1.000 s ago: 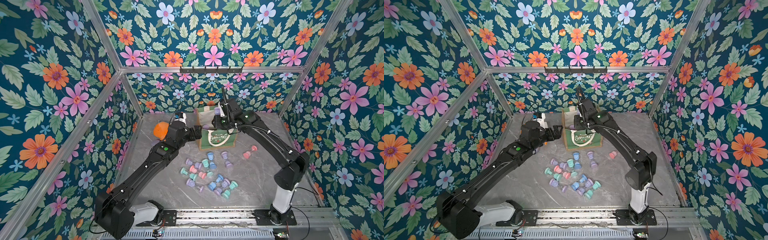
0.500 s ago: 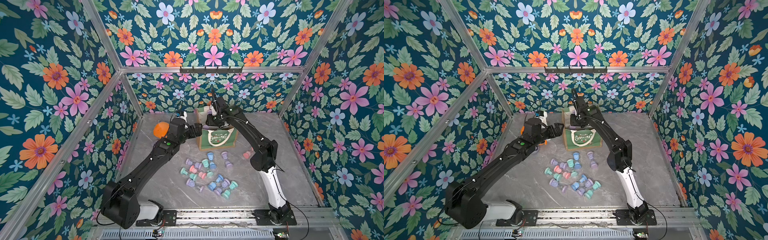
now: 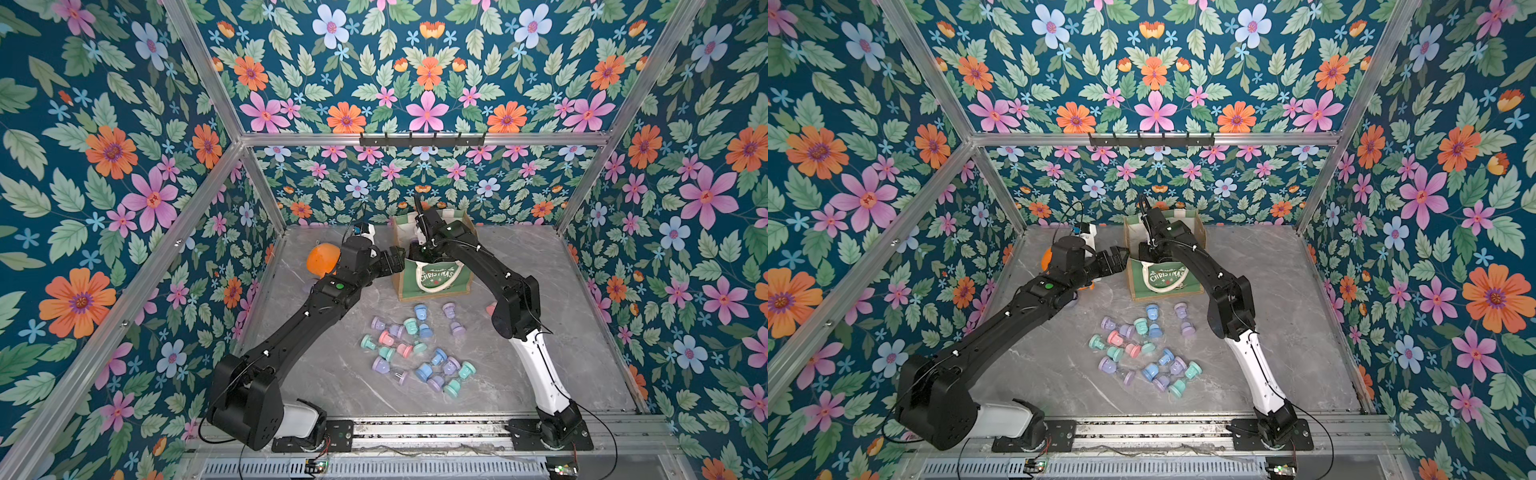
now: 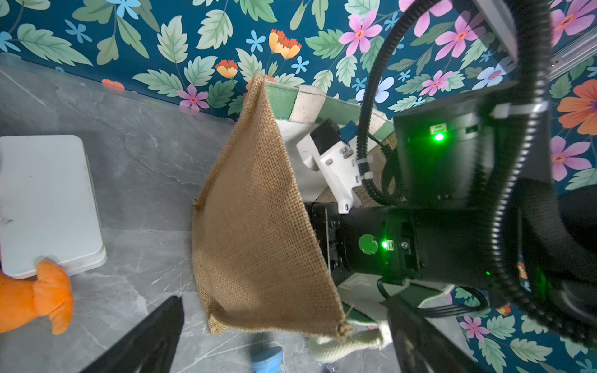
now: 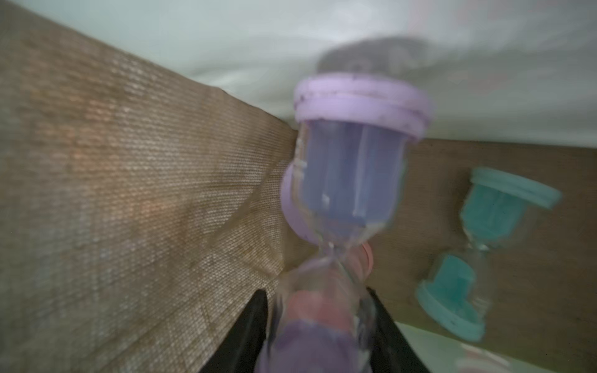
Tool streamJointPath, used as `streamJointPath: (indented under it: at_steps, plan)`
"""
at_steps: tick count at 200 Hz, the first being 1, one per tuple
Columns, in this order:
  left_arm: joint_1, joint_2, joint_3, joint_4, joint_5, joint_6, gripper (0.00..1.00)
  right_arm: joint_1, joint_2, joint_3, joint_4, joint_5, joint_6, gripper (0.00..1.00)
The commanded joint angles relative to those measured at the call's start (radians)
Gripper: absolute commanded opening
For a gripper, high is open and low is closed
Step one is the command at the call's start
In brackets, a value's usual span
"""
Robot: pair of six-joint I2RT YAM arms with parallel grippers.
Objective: Put the hourglass into the canvas bag
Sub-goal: Place the hourglass in the canvas bag.
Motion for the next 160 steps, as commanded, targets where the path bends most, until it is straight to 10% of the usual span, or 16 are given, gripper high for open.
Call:
streamJointPath:
  at_steps: [1, 160]
  plan:
    - [0.001, -0.005, -0.005, 0.019, 0.006, -0.006, 1.0, 0.001, 0.016, -0.002, 0.006, 0.01, 0.002, 0.31]
    - [0.001, -0.037, 0.001, 0.001, 0.011, -0.006, 1.0, 0.001, -0.171, 0.033, -0.035, 0.045, 0.007, 0.78]
